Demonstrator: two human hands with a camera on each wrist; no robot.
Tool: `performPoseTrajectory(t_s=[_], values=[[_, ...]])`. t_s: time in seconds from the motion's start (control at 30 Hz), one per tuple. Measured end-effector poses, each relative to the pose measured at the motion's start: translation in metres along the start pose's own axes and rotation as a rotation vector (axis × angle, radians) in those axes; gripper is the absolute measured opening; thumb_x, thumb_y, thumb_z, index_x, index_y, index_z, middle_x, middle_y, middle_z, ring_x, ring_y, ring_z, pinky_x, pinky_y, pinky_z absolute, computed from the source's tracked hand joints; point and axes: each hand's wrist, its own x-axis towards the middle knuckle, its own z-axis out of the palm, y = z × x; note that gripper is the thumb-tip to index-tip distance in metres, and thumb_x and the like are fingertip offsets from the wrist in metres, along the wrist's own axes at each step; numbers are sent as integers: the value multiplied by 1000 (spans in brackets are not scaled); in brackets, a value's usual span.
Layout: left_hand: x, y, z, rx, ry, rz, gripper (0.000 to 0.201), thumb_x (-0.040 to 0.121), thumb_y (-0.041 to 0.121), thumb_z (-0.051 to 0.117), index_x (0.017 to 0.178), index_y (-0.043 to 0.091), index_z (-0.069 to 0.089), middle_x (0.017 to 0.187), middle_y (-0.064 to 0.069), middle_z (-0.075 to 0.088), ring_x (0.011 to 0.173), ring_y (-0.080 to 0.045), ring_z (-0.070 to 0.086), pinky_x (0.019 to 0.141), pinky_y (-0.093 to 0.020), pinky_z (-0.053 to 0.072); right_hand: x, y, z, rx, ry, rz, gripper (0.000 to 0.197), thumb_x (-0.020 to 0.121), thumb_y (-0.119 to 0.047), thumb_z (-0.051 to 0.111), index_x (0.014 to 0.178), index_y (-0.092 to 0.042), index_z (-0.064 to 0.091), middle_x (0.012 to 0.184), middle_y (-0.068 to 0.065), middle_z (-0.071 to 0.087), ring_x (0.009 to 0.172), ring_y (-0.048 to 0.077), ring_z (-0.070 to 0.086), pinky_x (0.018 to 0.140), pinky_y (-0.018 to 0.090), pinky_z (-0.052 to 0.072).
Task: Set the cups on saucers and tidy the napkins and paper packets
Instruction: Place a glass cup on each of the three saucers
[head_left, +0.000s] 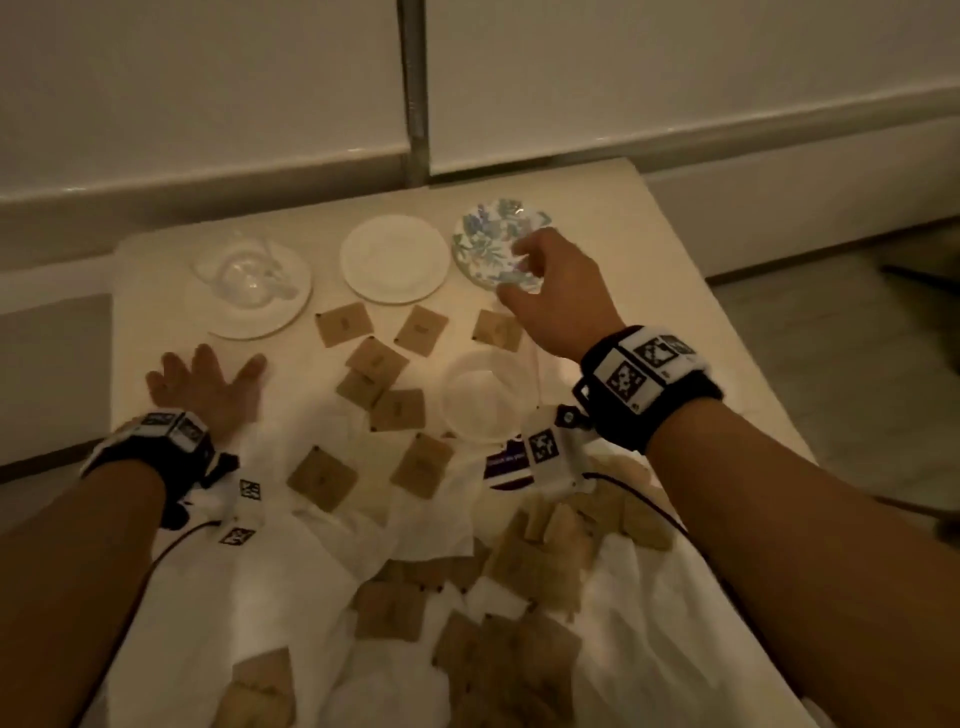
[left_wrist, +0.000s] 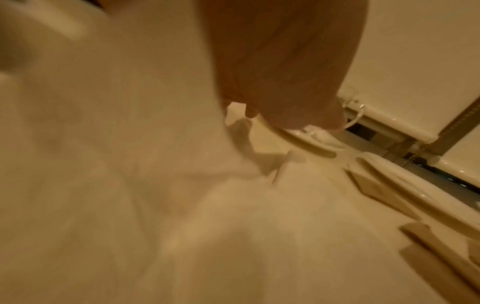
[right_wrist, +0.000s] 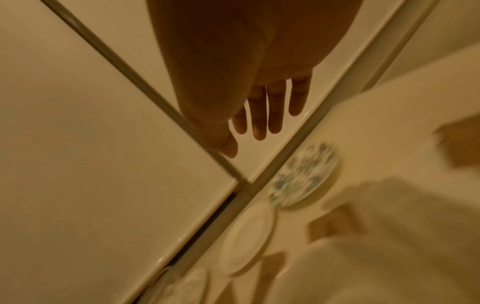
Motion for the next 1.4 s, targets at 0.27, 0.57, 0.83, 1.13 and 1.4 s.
performPoseTrajectory(t_s=[0.27, 0.57, 0.83, 1.13, 1.4], values=[[-106, 115, -35, -137, 249, 232, 58, 87, 48, 66, 132, 15, 52, 139, -15, 45, 123, -35, 51, 107, -47, 37, -73, 138, -110, -552, -272, 236, 77, 77, -58, 72, 137, -20, 42, 136, 13, 44, 126, 35, 43, 104, 52, 36], [-298, 256, 123, -58, -192, 732, 44, 86, 37, 68, 126, 22, 55, 131, 1, 48, 115, -18, 51, 94, -33, 41, -116, 211, -110, -467, -435, 211, 106, 69, -46, 83, 150, -26, 18, 148, 12, 27, 132, 36, 36, 104, 52, 38], [-276, 201, 166, 78, -71, 473, 67, 92, 58, 45, 144, 17, 36, 159, -10, 20, 145, -28, 20, 118, -40, 19, -126, 226, -102, -410, -338, 157, 84, 68, -30, 82, 138, -20, 36, 132, 11, 39, 118, 34, 42, 82, 43, 47], [-246, 143, 138, 27, 166, 69, 74, 96, 52, 38, 149, 2, 22, 160, -20, 10, 148, -32, 9, 122, -41, 9, -65, 111, -115, -175, -228, -198, 92, 66, -35, 78, 144, -29, 30, 129, 3, 34, 117, 27, 44, 83, 42, 50], [-173, 104, 126, 103, 28, 21, 101, 83, 80, 11, 154, 13, -14, 161, -7, -23, 149, -26, -20, 121, -43, -8, 38, -8, -39, -76, -318, -399, 90, 65, -35, 86, 138, -17, 37, 134, 8, 37, 116, 24, 49, 95, 35, 45]])
